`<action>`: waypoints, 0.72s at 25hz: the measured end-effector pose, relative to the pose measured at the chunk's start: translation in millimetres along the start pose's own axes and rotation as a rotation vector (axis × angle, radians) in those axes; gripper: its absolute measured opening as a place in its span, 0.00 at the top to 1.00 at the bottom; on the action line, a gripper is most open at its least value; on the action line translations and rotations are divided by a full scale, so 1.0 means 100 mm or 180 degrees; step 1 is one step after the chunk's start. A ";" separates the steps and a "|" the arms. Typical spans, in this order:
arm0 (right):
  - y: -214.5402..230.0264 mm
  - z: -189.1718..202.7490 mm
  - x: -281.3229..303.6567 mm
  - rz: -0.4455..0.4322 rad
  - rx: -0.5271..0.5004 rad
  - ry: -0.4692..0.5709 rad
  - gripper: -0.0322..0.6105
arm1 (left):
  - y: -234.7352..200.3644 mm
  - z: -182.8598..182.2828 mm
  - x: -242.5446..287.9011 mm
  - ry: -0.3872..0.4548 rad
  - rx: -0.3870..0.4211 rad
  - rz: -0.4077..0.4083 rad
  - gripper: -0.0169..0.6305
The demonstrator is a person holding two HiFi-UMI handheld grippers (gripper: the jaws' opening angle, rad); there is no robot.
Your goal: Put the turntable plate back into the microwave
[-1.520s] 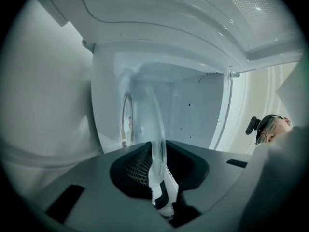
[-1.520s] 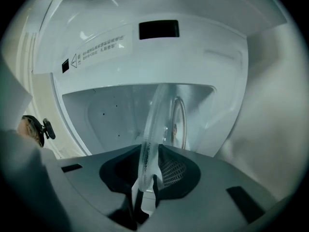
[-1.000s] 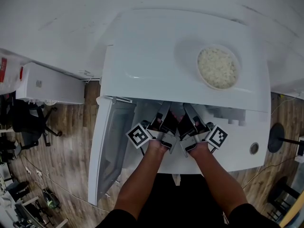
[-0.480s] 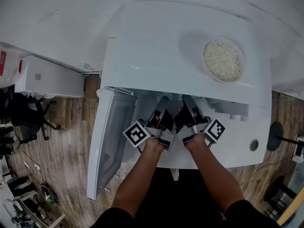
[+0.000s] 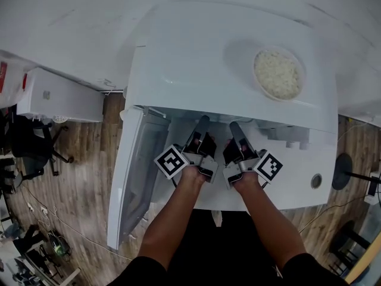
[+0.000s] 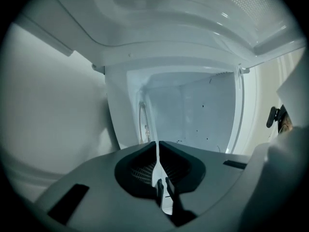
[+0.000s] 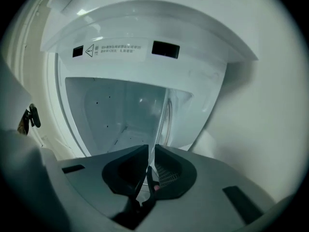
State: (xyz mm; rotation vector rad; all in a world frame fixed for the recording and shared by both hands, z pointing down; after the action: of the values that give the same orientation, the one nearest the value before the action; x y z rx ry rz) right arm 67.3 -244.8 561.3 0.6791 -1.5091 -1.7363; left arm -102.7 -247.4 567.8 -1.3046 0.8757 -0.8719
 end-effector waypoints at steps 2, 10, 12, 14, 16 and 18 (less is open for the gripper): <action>0.01 -0.02 -0.05 0.0012 -0.0021 0.0016 0.87 | -0.05 0.00 0.00 -0.0002 0.0083 -0.0093 0.92; -0.15 -0.10 -0.22 0.0007 -0.0716 -0.0109 0.92 | -0.09 0.11 -0.19 -0.0103 0.0263 -0.0357 0.92; -0.25 -0.12 -0.30 -0.0043 -0.1060 -0.0193 0.92 | -0.06 0.18 -0.30 -0.0177 0.0332 -0.0390 0.92; -0.32 -0.09 -0.39 -0.0072 -0.1131 -0.0275 0.92 | 0.00 0.26 -0.45 -0.0289 0.0477 -0.0475 0.92; -0.36 -0.07 -0.47 -0.0087 -0.1011 -0.0319 0.92 | 0.05 0.31 -0.55 -0.0443 0.0704 -0.0474 0.93; -0.41 -0.06 -0.52 -0.0099 -0.1032 -0.0352 0.92 | 0.12 0.34 -0.60 -0.0605 0.1041 -0.0396 0.93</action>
State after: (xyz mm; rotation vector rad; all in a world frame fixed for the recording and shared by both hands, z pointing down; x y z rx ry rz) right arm 95.5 -204.5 516.0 0.4473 -1.2508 -2.0113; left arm -96.6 -178.0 560.5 -1.1404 0.4831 -0.9279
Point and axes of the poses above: the fingertips, and each gripper's own axes: x forward along the fingers, y to its right, z out of its underside, the point moved 8 cm from there along -x, backward along the fingers, and after that the axes turned 1 degree about -y, right-handed, at the moved point
